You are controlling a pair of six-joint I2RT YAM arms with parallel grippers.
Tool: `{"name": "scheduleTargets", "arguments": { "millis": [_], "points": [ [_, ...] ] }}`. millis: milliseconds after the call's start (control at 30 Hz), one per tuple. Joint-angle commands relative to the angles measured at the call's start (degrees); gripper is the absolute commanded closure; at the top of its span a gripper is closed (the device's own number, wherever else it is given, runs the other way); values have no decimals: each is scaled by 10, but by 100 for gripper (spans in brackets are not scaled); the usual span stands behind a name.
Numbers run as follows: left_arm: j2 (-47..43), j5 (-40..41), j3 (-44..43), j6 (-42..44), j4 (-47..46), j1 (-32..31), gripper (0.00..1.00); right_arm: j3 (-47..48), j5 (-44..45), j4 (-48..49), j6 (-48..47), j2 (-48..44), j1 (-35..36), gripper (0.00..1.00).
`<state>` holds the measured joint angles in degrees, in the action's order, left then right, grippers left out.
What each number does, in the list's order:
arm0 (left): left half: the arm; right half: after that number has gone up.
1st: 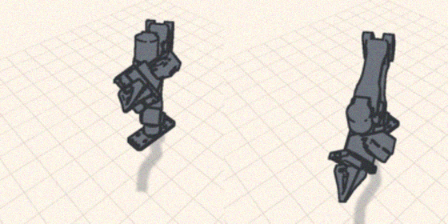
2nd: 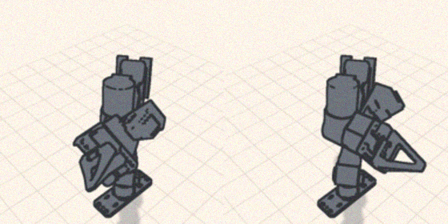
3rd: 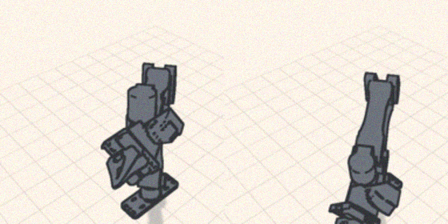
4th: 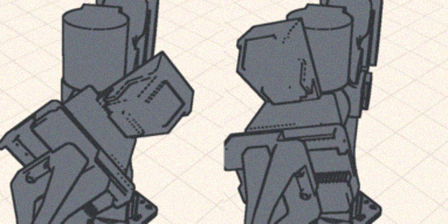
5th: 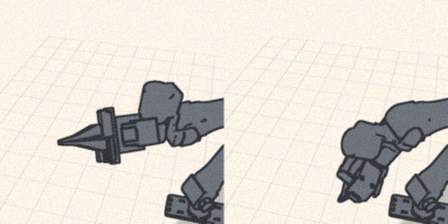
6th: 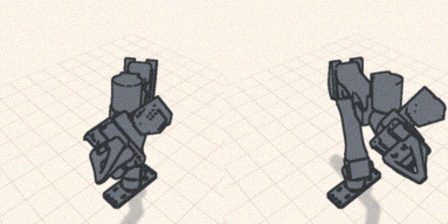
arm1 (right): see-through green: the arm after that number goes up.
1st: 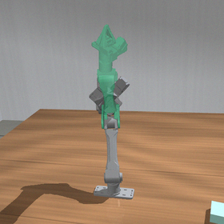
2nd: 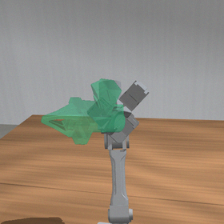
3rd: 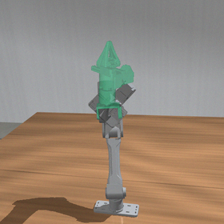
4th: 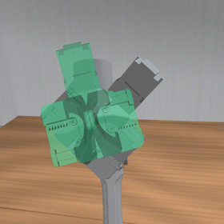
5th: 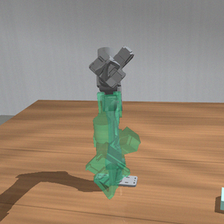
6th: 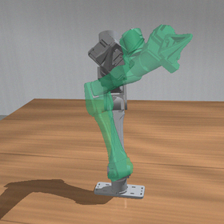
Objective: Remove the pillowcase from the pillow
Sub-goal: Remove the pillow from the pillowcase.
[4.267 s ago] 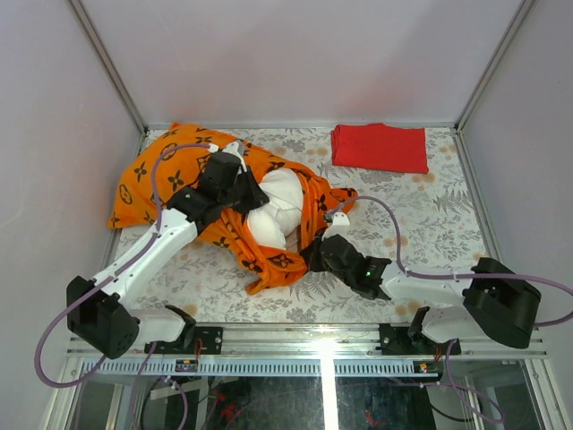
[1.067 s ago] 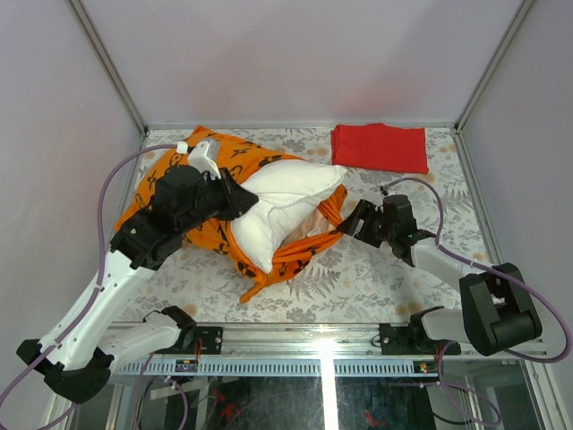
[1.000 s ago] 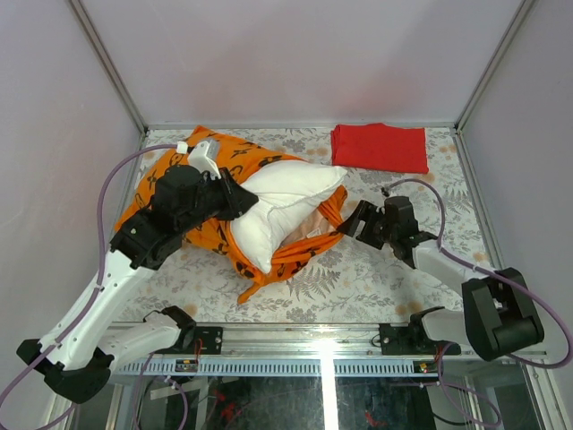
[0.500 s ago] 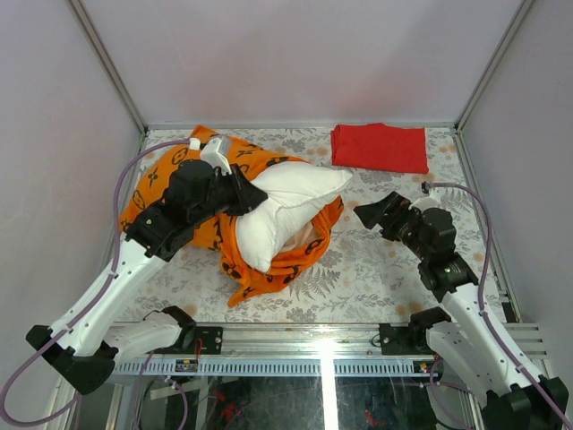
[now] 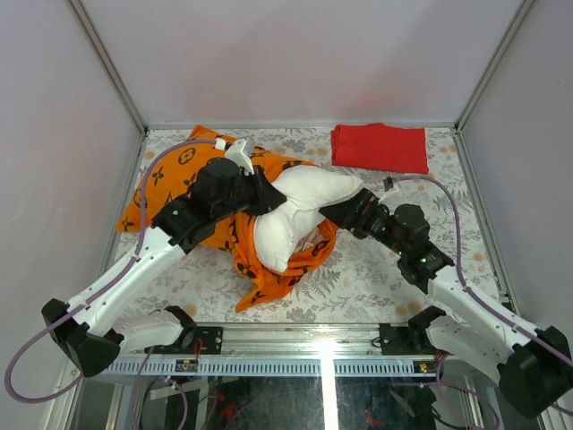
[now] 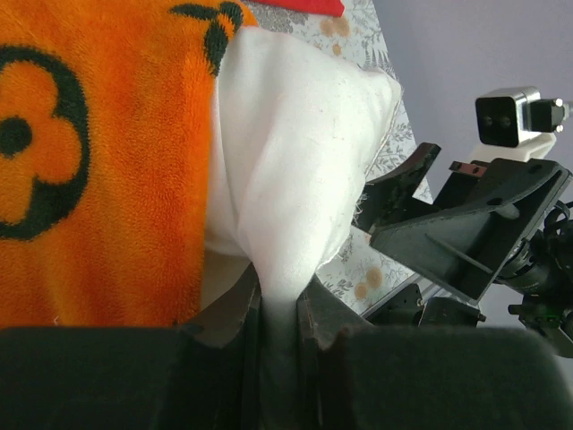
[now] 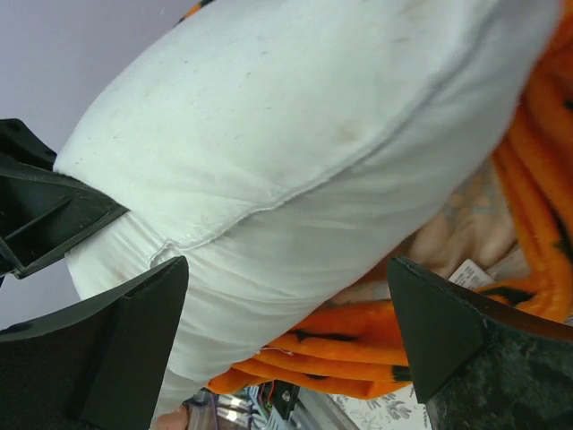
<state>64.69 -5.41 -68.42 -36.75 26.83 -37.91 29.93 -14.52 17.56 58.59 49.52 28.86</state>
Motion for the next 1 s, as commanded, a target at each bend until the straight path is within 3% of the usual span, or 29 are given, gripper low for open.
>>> {"name": "scheduleTargets", "arguments": {
  "millis": [0,400,767,967],
  "points": [
    [1,8,-25,-14,-103,-13,100,24,9,115,44,40,28,1],
    [29,10,-23,-16,-120,-39,100,57,43,179,76,113,51,1],
    [55,66,-123,15,-83,-38,100,-20,154,100,145,26,77,1],
    [67,56,-147,17,-85,-38,100,-39,166,143,171,50,79,1]
  ]
}}
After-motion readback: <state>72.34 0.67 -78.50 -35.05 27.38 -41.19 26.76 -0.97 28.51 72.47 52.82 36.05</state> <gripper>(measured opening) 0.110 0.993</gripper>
